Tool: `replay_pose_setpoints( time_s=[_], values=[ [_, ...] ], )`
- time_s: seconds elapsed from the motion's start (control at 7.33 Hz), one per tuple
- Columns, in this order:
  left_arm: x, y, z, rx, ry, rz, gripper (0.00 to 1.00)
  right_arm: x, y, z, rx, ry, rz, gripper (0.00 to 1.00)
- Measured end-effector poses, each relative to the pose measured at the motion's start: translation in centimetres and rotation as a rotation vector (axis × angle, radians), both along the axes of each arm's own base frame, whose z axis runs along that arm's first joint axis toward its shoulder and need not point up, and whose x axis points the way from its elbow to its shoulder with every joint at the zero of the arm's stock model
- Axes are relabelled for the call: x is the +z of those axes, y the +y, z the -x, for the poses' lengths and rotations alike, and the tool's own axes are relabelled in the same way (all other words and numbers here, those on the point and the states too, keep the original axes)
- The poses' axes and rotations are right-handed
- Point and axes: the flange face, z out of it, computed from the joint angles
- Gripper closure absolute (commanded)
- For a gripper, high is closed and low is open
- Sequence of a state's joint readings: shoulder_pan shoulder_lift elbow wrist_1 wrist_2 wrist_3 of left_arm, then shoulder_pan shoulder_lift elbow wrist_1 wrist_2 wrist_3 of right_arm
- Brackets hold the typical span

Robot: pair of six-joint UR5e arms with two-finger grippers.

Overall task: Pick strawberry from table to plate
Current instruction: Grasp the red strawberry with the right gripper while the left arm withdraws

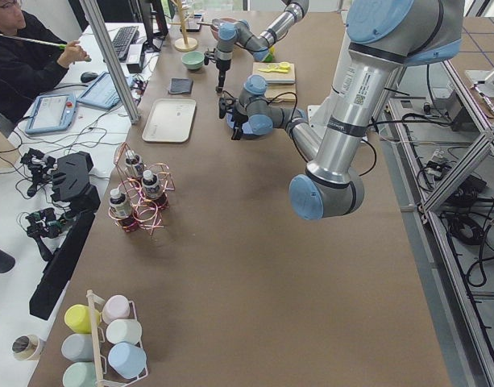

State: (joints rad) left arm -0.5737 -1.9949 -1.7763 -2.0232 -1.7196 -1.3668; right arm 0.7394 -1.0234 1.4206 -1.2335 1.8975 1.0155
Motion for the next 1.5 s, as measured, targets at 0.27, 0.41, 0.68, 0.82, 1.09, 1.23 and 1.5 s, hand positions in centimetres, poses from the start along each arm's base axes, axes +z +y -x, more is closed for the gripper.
replay_pose_setpoints(
  time_s=[0.27, 0.41, 0.68, 0.82, 1.09, 1.23, 1.5],
  values=[
    [0.0, 0.0, 0.0, 0.000, 0.000, 0.000, 0.02, -0.3, -1.2, 1.1, 0.006, 0.001, -0.003, 0.70],
    [0.0, -0.1, 0.1, -0.002, -0.001, 0.000, 0.02, -0.3, -1.4, 1.2, 0.008, 0.000, -0.004, 0.94],
    [0.0, -0.3, 0.2, -0.004, 0.000, 0.000, 0.02, 0.1, -1.2, 0.7, 0.005, 0.000, -0.008, 1.00],
    [0.0, -0.3, 0.3, -0.004, 0.001, -0.001, 0.02, 0.3, -0.8, 0.2, 0.002, -0.002, -0.012, 1.00],
    [-0.1, -0.5, 0.5, -0.009, 0.001, -0.001, 0.02, -1.1, -1.3, -1.8, 0.008, -0.034, -0.016, 1.00],
    [0.0, -0.6, 0.6, -0.013, 0.000, -0.001, 0.02, -2.2, -1.9, -3.1, 0.008, -0.061, -0.011, 1.00],
    [1.6, -2.2, 2.5, -0.055, -0.025, 0.012, 0.02, -4.9, -1.6, -4.2, -0.002, -0.112, -0.027, 1.00]
  ],
)
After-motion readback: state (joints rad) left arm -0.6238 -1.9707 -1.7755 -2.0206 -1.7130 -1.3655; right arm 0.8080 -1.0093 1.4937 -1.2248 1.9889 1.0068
